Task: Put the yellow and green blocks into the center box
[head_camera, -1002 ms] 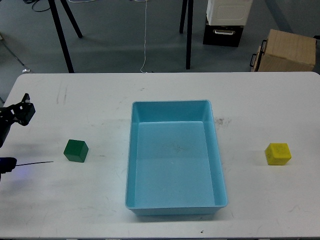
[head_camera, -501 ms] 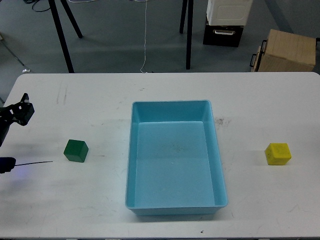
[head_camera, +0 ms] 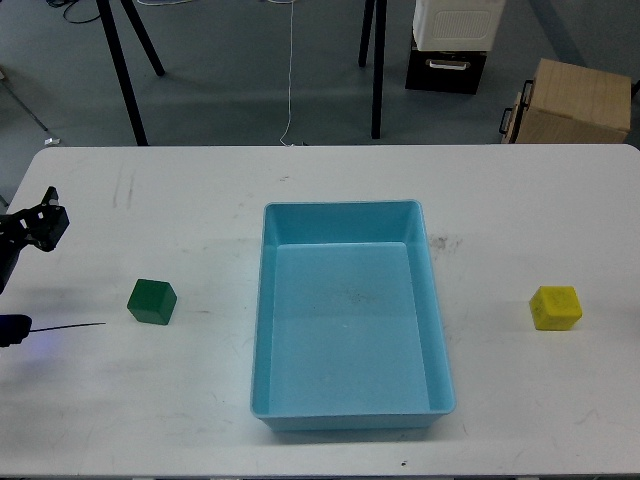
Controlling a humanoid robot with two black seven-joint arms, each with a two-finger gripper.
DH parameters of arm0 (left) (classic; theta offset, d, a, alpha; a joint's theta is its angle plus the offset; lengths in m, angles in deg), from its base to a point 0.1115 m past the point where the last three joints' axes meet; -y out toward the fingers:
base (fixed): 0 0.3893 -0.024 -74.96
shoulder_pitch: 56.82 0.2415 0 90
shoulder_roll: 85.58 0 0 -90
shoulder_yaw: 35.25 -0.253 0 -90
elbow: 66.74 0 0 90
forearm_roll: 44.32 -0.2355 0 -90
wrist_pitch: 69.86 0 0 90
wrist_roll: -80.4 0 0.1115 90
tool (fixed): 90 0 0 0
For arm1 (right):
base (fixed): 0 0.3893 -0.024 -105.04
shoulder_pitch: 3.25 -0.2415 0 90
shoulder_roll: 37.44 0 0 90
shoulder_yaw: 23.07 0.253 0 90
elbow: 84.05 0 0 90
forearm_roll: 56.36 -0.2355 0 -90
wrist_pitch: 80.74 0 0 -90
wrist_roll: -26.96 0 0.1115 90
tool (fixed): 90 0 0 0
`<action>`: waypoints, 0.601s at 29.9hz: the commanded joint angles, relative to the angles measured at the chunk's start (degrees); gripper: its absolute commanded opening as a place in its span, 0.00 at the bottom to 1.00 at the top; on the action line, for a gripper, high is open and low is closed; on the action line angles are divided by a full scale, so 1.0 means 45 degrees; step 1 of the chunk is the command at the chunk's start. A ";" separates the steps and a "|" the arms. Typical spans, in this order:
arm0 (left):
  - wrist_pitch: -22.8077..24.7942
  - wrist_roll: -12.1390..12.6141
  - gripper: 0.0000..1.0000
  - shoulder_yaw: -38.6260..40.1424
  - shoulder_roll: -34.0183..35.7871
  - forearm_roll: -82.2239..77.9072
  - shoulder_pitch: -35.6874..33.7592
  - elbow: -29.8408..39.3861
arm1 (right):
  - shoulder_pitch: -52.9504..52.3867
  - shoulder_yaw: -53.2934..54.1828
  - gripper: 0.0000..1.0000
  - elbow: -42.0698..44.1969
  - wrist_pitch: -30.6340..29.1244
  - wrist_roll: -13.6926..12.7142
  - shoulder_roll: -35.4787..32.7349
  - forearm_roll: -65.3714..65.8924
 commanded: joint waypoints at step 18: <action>0.0009 -0.0019 1.00 -0.0002 0.0233 0.0001 0.0079 0.0157 | -0.0818 -0.0868 0.99 0.0052 0.0185 0.0017 0.2062 -0.0644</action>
